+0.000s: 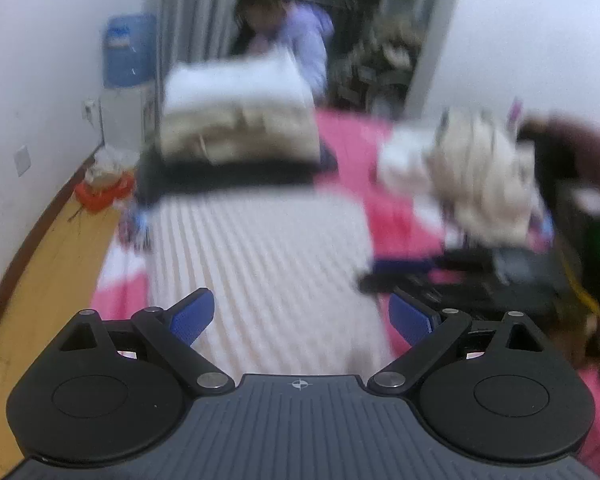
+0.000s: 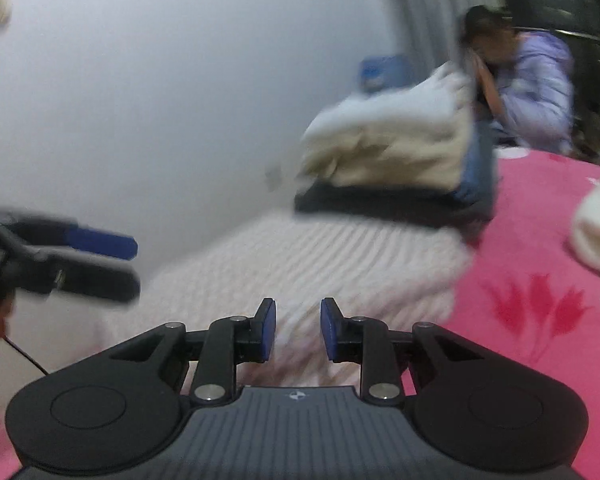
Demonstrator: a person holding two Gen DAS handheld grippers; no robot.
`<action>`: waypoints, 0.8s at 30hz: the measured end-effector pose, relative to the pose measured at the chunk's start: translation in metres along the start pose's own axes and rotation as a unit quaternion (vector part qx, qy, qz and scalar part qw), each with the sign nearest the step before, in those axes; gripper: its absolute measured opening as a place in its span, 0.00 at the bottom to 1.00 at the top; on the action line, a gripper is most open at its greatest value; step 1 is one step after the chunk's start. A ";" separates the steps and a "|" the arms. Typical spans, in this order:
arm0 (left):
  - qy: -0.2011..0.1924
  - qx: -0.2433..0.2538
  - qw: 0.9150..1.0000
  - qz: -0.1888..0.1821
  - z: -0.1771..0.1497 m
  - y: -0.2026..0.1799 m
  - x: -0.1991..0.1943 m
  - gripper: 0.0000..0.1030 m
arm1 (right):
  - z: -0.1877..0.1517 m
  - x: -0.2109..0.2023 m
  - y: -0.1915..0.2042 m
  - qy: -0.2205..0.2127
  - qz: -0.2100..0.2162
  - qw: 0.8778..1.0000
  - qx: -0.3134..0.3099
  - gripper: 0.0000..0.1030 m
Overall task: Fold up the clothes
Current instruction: 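Lift the folded jacket with both grippers and carry it toward the clothes stack, then lower the jacket onto the bedspread beside the stack and open both grippers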
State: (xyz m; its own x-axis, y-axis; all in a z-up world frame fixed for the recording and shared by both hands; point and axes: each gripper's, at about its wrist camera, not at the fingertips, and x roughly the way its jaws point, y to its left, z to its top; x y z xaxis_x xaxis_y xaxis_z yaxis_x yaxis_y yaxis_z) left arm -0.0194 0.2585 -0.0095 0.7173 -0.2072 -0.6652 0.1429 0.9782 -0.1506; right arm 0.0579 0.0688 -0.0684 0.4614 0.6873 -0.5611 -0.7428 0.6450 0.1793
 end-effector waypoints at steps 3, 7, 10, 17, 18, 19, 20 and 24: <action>0.032 0.050 0.997 0.046 -0.025 -0.019 0.017 0.93 | -0.003 0.017 0.005 0.026 -0.012 1.000 -0.008 0.28; 0.030 0.126 0.987 0.099 -0.033 -0.049 0.014 0.94 | 0.013 0.000 -0.003 0.045 -0.011 0.999 0.026 0.28; 0.021 0.125 0.986 0.106 -0.036 -0.061 -0.002 0.94 | 0.010 -0.028 -0.008 0.054 -0.009 0.998 0.034 0.28; 0.020 0.023 0.994 0.108 -0.053 -0.093 -0.028 0.94 | -0.024 -0.084 -0.018 0.083 0.009 0.995 0.055 0.28; 0.022 0.009 0.994 0.105 -0.055 -0.099 -0.030 0.94 | -0.029 -0.091 -0.020 0.087 0.009 0.994 0.060 0.28; 0.025 -0.004 0.994 0.104 -0.058 -0.105 -0.033 0.94 | -0.035 -0.099 -0.022 0.090 0.009 0.994 0.065 0.28; 0.027 -0.019 0.994 0.102 -0.060 -0.111 -0.035 0.94 | -0.040 -0.106 -0.025 0.093 0.009 0.993 0.070 0.28; 0.035 -0.066 0.993 0.092 -0.070 -0.131 -0.040 0.94 | -0.062 -0.132 -0.033 0.093 -0.002 0.992 0.090 0.34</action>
State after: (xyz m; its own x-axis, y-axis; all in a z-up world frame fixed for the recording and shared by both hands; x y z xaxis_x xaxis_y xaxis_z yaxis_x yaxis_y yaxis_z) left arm -0.1143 0.1382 -0.0141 0.6725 -0.0294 -0.7395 -0.0807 0.9903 -0.1128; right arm -0.0085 -0.0642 -0.0502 0.3544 0.6216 -0.6986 -0.6352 0.7083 0.3080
